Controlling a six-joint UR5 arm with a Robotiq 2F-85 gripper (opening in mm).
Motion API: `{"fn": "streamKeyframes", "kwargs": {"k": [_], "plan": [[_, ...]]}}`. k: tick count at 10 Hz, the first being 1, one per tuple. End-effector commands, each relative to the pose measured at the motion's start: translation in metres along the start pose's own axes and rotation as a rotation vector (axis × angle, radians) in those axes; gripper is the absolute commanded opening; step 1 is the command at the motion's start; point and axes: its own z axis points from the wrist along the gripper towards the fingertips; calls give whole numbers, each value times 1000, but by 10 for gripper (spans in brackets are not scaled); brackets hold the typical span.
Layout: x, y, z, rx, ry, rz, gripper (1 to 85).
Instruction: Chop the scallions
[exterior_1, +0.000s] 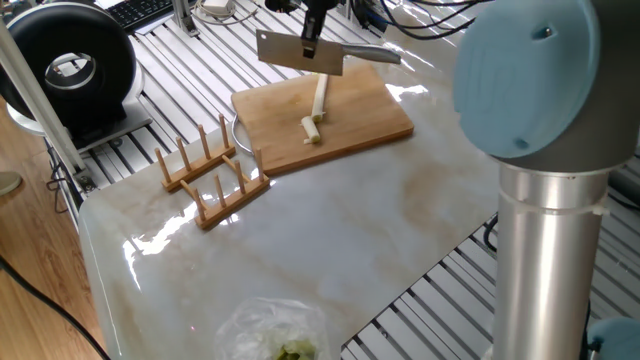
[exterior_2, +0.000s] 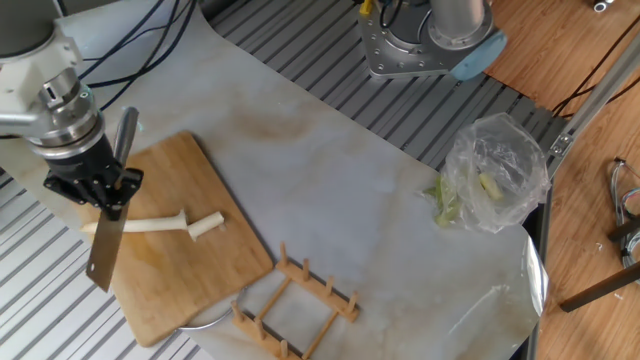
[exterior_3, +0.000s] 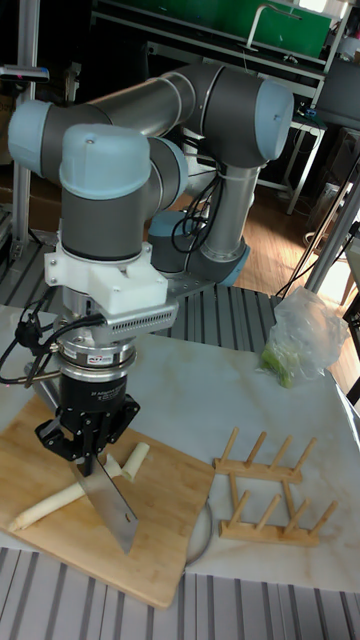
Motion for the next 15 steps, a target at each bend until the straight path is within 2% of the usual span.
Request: {"fn": "streamKeyframes", "kwargs": {"k": [1, 2, 3, 4, 6, 7, 8, 10, 12, 15], "plan": [[11, 8, 6, -22, -16, 32, 13], [23, 5, 11, -6, 3, 36, 13], [30, 13, 11, -34, 13, 60, 13], [34, 15, 8, -34, 25, 56, 13], [33, 22, 9, -63, 18, 22, 13], [29, 24, 9, -72, -6, 30, 13], [34, 29, 10, -89, 5, 39, 13], [46, 25, 17, -45, 30, 73, 13], [53, 32, 20, -70, 66, 32, 13], [60, 17, 16, 6, 129, -40, 13]]}}
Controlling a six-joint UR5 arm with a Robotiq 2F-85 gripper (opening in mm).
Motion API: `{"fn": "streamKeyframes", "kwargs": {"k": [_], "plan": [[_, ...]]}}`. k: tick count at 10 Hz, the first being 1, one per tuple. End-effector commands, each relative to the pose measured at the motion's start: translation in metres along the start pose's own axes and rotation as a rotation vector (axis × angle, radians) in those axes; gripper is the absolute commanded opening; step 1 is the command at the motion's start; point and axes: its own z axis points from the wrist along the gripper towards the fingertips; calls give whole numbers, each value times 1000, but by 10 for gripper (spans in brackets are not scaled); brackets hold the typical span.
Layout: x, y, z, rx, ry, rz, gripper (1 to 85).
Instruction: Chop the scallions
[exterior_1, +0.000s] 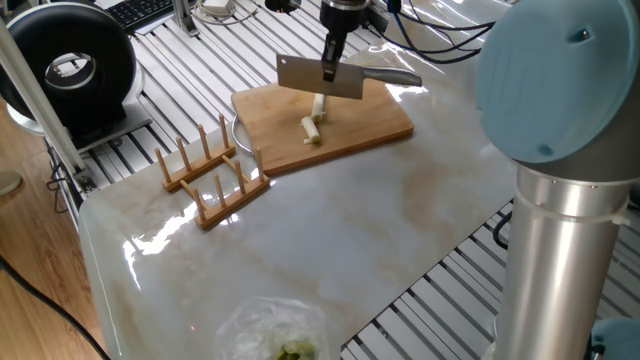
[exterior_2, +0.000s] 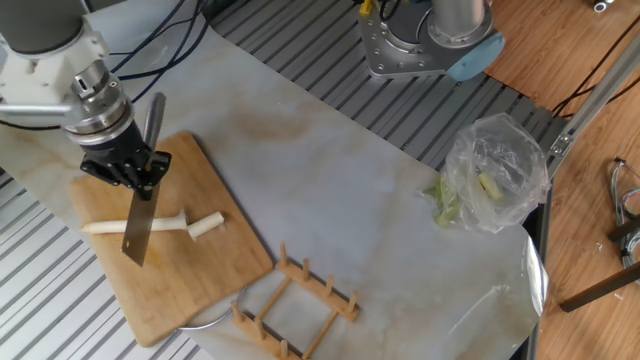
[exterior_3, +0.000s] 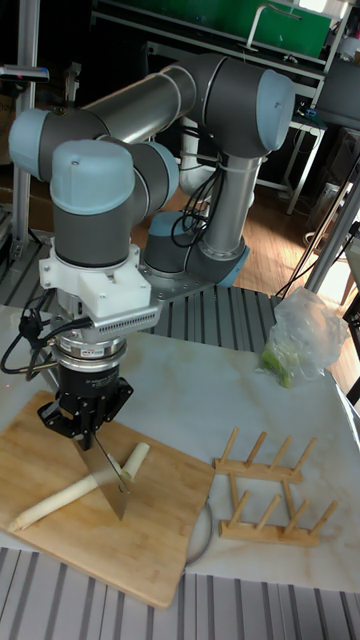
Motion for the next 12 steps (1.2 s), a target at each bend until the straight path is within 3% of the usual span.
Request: {"fn": "streamKeyframes", "kwargs": {"k": [1, 4, 6, 8, 12], "plan": [[-3, -7, -6, 49, 28, -40, 13], [-29, -1, -14, 58, -23, -61, 13], [-28, 0, -8, 41, -34, -77, 13], [-30, -4, -7, 48, -39, -71, 13], [-47, -2, -6, 38, -49, -55, 13]]}}
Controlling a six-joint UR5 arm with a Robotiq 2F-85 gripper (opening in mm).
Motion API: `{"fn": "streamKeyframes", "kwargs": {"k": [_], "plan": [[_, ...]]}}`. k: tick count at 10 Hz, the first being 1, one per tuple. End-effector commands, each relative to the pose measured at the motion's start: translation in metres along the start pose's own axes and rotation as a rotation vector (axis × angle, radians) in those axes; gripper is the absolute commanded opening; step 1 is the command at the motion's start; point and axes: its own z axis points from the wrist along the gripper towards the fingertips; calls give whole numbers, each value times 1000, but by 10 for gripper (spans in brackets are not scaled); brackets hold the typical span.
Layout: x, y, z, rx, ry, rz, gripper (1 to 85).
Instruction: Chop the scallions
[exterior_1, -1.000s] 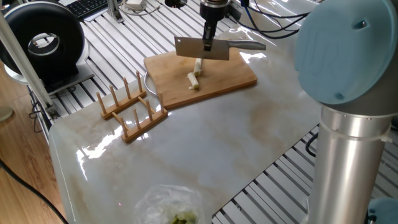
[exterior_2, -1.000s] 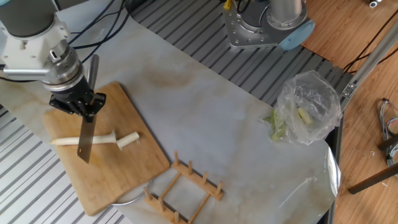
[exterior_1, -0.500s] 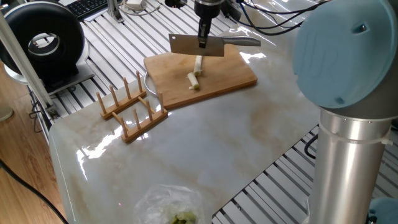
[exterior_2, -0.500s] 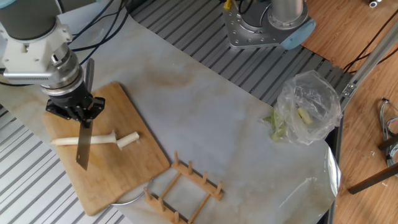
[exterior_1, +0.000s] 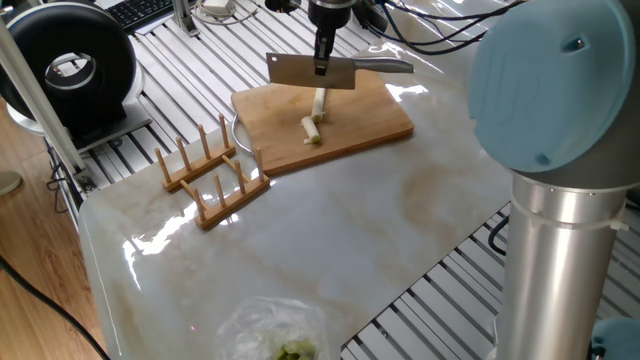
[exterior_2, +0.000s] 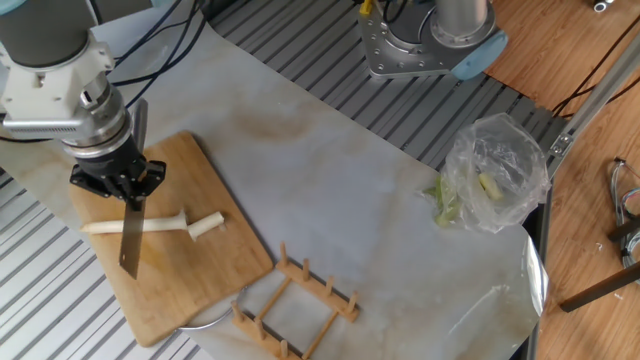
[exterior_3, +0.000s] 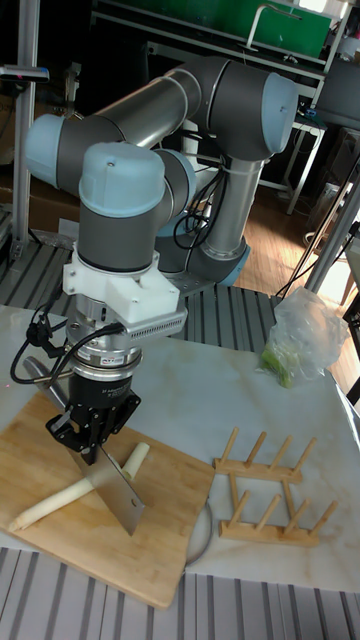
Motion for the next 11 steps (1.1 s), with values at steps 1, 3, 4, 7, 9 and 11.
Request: {"fn": "streamKeyframes", "kwargs": {"k": [1, 3, 4, 7, 9, 11], "plan": [[-14, 1, 2, 1, -10, 14, 13], [-6, 4, 3, -11, 18, 13, 13], [-3, 2, 5, -2, 38, 15, 13], [-8, 6, 7, -8, 19, 18, 13], [-9, 7, 9, -13, 12, 18, 13], [-9, 3, 11, -1, 13, 21, 13]]}}
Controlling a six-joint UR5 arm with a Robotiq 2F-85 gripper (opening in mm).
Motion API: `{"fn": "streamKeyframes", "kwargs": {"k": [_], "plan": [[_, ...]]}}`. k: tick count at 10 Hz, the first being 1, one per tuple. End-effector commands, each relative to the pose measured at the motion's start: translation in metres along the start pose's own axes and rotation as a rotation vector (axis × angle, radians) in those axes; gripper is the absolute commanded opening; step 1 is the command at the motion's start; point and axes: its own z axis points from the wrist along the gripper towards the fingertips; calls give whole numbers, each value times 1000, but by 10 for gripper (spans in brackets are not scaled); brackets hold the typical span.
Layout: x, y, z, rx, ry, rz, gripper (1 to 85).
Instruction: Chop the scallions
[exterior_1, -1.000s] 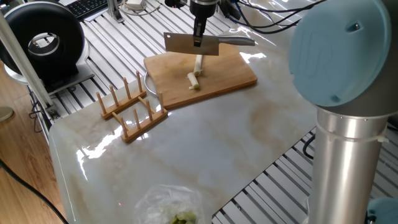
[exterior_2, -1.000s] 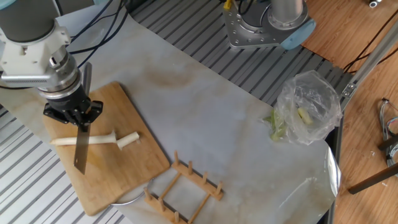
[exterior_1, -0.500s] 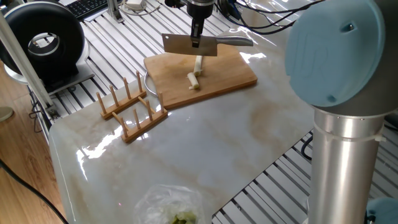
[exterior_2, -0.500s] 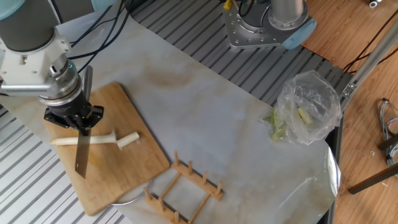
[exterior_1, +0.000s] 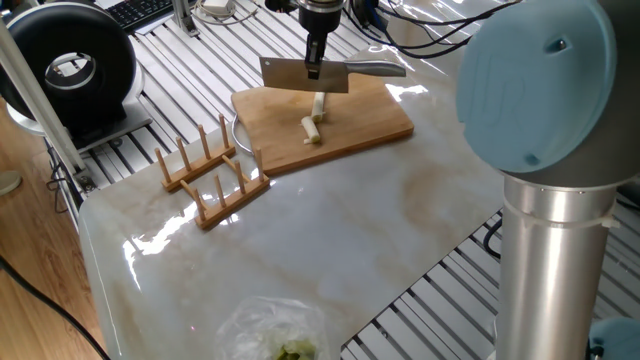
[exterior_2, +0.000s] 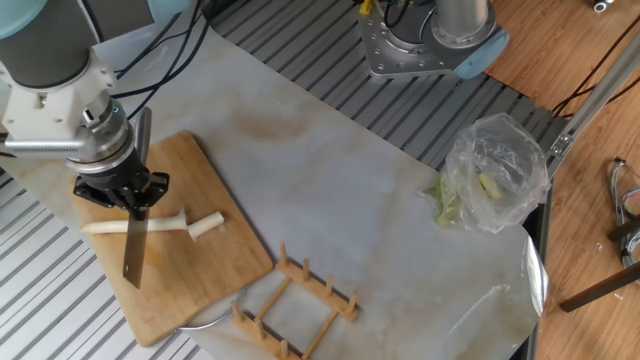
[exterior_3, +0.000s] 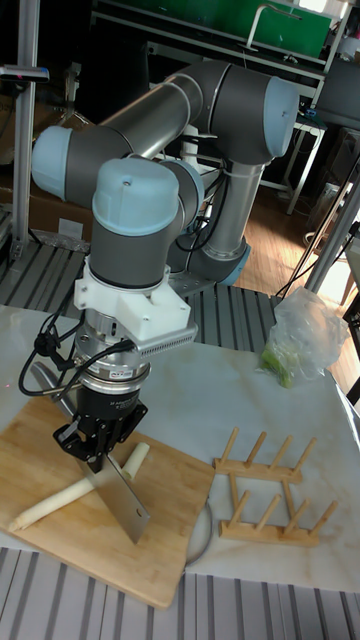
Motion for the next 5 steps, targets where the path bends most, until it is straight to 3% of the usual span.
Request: {"fn": "streamKeyframes", "kwargs": {"k": [1, 5], "plan": [[-4, -1, 2, -2, -15, 10, 13], [-2, -4, 3, 0, -14, 26, 13]]}}
